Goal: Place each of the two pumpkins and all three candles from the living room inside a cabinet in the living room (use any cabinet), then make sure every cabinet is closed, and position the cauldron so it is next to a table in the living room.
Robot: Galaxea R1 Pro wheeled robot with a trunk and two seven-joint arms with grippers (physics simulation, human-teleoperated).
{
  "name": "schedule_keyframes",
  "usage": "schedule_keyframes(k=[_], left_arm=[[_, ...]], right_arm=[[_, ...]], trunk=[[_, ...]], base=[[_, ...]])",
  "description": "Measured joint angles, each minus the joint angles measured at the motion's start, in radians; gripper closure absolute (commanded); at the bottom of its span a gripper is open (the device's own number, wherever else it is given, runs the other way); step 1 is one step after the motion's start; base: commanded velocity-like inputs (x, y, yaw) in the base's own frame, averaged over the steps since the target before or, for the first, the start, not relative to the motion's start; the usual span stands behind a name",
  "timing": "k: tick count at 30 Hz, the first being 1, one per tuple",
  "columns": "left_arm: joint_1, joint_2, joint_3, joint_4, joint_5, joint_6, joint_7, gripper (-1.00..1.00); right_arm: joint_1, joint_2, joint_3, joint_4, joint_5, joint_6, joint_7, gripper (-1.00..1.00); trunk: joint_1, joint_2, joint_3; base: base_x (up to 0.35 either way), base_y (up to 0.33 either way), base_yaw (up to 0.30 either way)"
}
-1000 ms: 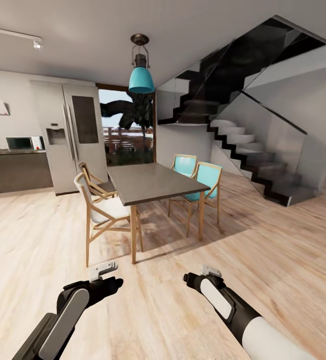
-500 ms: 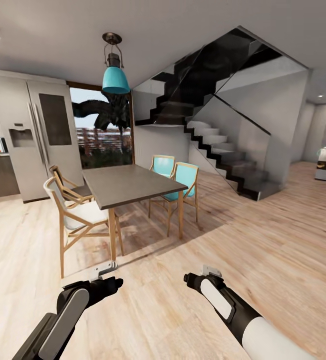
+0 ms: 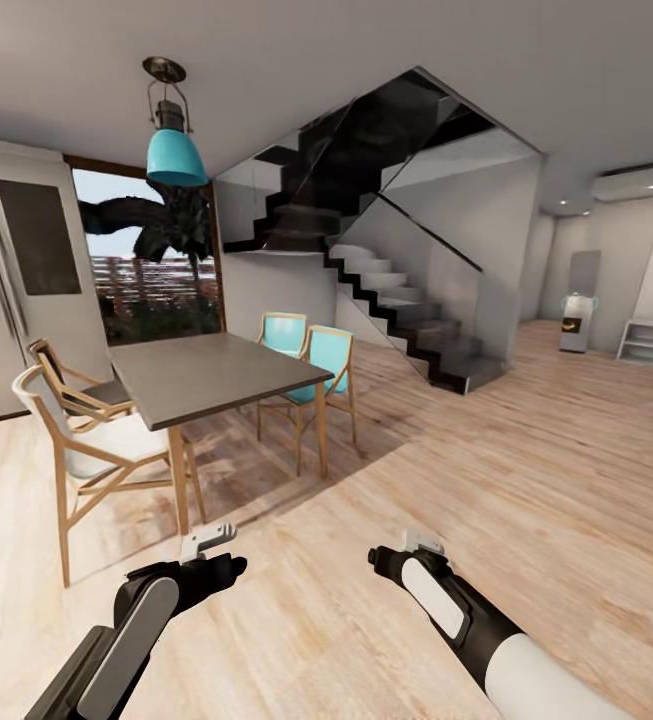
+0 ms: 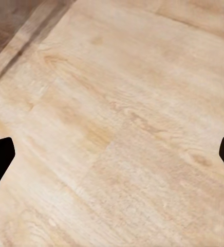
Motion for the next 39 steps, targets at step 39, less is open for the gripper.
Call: schedule_keyframes(k=[39], left_arm=[[0.0,0.0,-0.002,0.0,-0.001,0.0,0.0,-1.0]], right_arm=[[-0.001,0.001,0.0,0.001,0.002,0.0,0.0,-1.0]], trunk=[[0.0,0.0,0.017]], base=[[0.0,0.0,-0.291]])
